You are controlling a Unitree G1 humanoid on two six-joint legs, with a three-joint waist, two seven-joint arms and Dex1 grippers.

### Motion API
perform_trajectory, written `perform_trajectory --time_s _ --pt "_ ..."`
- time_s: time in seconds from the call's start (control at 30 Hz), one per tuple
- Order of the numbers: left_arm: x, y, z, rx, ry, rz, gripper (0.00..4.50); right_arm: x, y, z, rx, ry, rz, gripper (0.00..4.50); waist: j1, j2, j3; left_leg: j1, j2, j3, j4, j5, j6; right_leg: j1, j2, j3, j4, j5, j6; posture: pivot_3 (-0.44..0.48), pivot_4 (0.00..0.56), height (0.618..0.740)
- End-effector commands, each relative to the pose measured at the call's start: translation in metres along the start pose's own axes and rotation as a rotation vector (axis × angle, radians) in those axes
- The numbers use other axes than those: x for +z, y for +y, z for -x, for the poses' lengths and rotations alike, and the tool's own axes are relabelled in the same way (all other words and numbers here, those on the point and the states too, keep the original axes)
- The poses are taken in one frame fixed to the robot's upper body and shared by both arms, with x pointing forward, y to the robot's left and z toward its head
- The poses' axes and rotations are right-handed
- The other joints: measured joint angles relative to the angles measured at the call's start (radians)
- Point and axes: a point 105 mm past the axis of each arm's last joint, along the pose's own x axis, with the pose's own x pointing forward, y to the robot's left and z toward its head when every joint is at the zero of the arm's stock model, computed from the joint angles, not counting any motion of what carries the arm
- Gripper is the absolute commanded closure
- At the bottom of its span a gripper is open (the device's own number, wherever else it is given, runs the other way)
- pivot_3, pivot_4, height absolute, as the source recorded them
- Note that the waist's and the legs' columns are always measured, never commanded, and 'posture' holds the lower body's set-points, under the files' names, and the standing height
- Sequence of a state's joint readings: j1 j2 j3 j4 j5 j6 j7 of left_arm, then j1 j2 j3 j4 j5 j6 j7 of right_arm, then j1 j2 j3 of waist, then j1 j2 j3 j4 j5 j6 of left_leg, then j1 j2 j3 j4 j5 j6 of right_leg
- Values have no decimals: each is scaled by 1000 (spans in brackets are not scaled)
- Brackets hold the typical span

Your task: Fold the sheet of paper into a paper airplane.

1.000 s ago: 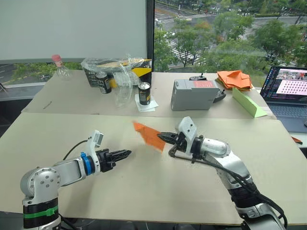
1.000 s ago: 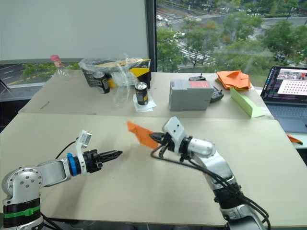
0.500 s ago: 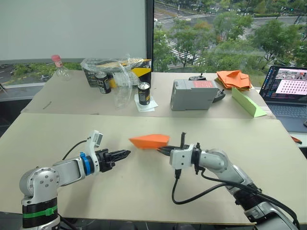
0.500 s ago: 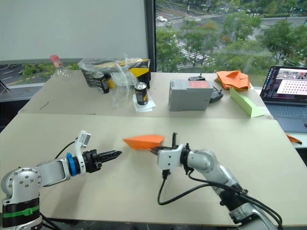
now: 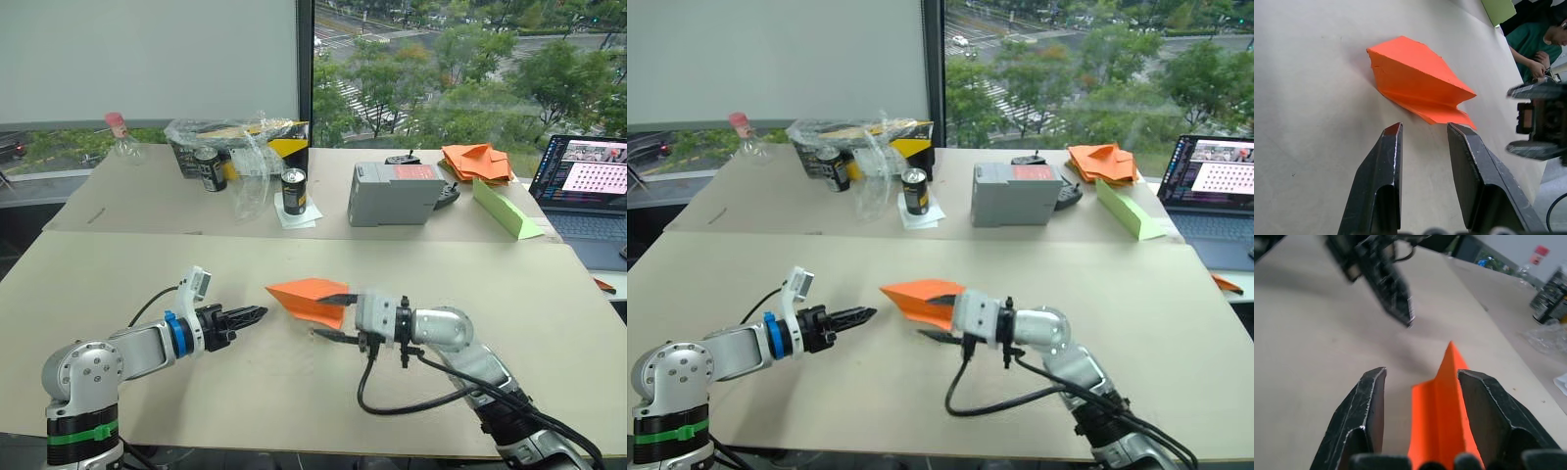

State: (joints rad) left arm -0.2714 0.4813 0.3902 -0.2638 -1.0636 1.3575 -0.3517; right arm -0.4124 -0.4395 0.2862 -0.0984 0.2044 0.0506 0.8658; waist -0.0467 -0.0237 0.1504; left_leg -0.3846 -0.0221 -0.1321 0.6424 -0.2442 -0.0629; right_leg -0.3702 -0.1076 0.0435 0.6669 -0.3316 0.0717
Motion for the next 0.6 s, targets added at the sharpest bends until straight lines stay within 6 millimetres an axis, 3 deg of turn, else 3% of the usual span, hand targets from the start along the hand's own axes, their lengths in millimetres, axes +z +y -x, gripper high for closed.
perform_trajectory --time_s 0.03,0.2,0.4,0.6 --pt "5 -5 1 -19 -15 -27 2982 13 -31 -1 -153 -36 -107 2614 0 0 0 0 0 0 0 0 0 0 0 0 0 0 0 0 150 740" --pt "5 -6 0 -20 -12 -31 2982 -19 -49 -9 -277 109 -154 4381 1 0 0 0 0 0 0 0 0 0 0 0 1 0 0 0 150 740" --pt "5 -6 2 -17 -14 -35 2982 -45 -53 -11 -315 212 -180 4445 0 0 0 0 0 0 0 0 0 -1 0 0 2 0 0 0 150 740" --pt "3 -5 4 -11 -15 -34 2982 -44 -47 -15 -270 205 -188 4445 -8 0 0 0 0 0 0 0 0 -2 0 0 4 0 0 0 150 740"
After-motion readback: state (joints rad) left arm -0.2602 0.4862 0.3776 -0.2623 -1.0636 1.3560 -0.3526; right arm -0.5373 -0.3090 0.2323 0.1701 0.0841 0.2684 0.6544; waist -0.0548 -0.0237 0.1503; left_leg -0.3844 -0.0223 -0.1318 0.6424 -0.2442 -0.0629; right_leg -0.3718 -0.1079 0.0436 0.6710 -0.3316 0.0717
